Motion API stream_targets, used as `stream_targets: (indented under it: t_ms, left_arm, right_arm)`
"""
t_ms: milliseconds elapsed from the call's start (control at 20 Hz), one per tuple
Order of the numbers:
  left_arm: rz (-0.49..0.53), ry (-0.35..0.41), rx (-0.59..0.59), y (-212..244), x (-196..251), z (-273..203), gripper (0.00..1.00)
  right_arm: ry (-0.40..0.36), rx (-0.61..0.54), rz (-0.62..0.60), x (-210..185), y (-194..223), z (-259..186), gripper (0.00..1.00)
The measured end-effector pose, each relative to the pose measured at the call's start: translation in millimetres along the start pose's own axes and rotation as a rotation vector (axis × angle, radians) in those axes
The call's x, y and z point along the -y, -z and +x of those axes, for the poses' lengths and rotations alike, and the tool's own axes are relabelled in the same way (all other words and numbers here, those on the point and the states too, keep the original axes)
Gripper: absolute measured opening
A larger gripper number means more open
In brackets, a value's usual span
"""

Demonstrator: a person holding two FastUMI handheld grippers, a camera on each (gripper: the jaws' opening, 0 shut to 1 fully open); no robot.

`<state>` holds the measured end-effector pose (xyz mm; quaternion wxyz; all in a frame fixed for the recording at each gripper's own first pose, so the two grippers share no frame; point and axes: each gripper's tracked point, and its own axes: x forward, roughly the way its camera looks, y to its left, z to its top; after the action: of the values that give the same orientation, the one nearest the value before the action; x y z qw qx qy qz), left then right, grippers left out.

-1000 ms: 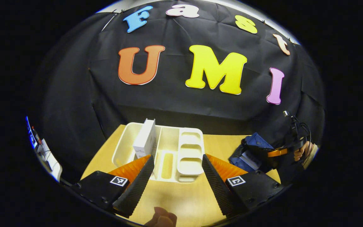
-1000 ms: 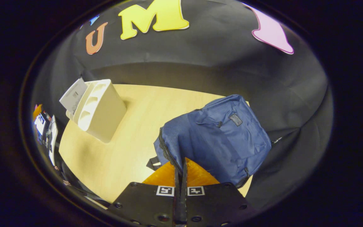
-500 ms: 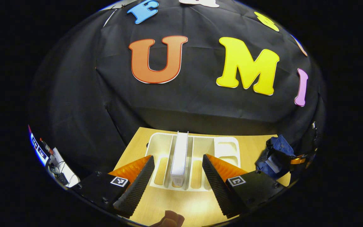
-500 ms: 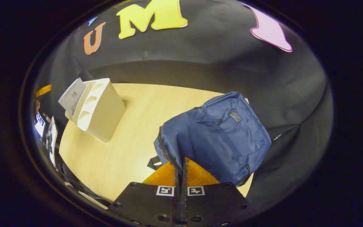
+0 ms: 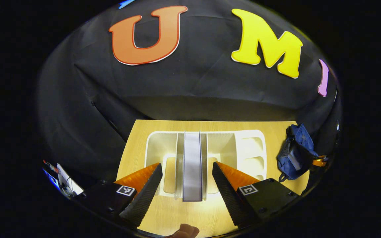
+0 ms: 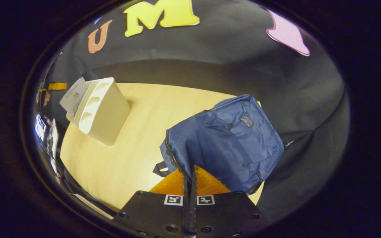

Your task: Open the schoolbag, grab two books from the bookshelf and put them into the schoolbag.

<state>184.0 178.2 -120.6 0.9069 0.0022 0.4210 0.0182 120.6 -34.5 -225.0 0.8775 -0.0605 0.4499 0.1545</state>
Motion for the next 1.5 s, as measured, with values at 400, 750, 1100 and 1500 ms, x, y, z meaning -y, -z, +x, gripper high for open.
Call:
stream_targets:
  t_ms: [400, 750, 1100, 1500]
  left_arm:
    - [0.035, -0.006, -0.195, 19.5, 11.2, 43.3, 0.9]
    - [0.014, -0.023, -0.394, 52.1, 10.3, 63.2, 0.63]
    - [-0.003, -0.012, -0.348, 44.4, 11.8, 13.5, 0.45]
    - [-0.072, 0.045, -0.188, 56.4, 13.9, -120.5, 0.44]
  right_arm:
    - [0.048, 0.022, -0.02, 5.4, -6.4, -4.0, 0.01]
    - [0.11, 0.022, -0.073, 14.9, -21.9, -21.6, 0.01]
    - [0.099, 0.018, -0.096, 16.1, -22.4, -26.2, 0.01]
    - [0.032, 0.028, -0.075, 18.7, -18.4, -27.1, 0.01]
